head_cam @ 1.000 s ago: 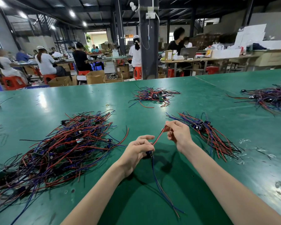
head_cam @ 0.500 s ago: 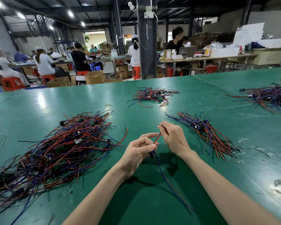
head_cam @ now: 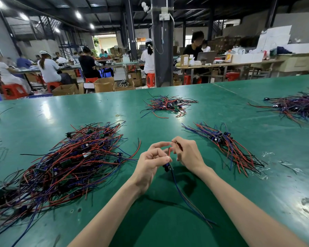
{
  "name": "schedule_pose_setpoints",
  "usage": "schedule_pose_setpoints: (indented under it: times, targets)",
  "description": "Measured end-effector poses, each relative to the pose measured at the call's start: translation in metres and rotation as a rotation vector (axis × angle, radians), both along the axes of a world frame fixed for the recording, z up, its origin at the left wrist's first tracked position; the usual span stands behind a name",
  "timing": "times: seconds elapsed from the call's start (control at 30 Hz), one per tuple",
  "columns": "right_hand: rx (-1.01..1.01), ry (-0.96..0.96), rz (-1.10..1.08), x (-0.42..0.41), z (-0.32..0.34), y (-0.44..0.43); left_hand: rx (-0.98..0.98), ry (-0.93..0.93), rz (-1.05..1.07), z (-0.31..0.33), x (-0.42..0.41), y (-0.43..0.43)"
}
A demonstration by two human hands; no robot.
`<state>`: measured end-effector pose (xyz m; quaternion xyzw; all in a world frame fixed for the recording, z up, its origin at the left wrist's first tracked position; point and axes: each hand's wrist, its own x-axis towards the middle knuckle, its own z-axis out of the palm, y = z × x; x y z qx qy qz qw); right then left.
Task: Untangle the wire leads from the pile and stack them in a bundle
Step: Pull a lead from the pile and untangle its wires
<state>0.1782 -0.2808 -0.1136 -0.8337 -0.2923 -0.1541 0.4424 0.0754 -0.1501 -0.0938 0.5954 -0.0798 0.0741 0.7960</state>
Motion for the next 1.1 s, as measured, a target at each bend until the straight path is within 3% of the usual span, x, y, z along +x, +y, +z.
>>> schedule_pose_setpoints:
  times: [0.33,0.43,0.7,0.9,1.1]
  targets:
    - [-0.036,0.078,0.016,0.006,-0.004,0.001,0.159,0.059,0.034,0.002,-0.002,-0.004]
    - [0.103,0.165,-0.045,0.011,-0.003,-0.001,0.131,0.209,-0.048,0.004,-0.003,-0.005]
    - [0.594,0.516,-0.073,0.019,0.008,-0.009,0.131,0.549,0.002,0.005,0.000,-0.005]
    - [0.807,0.734,0.061,0.017,0.024,-0.005,0.151,0.594,-0.038,0.006,-0.001,-0.007]
    - [0.783,0.733,0.094,0.015,0.026,-0.001,0.201,0.538,-0.107,0.004,-0.004,-0.009]
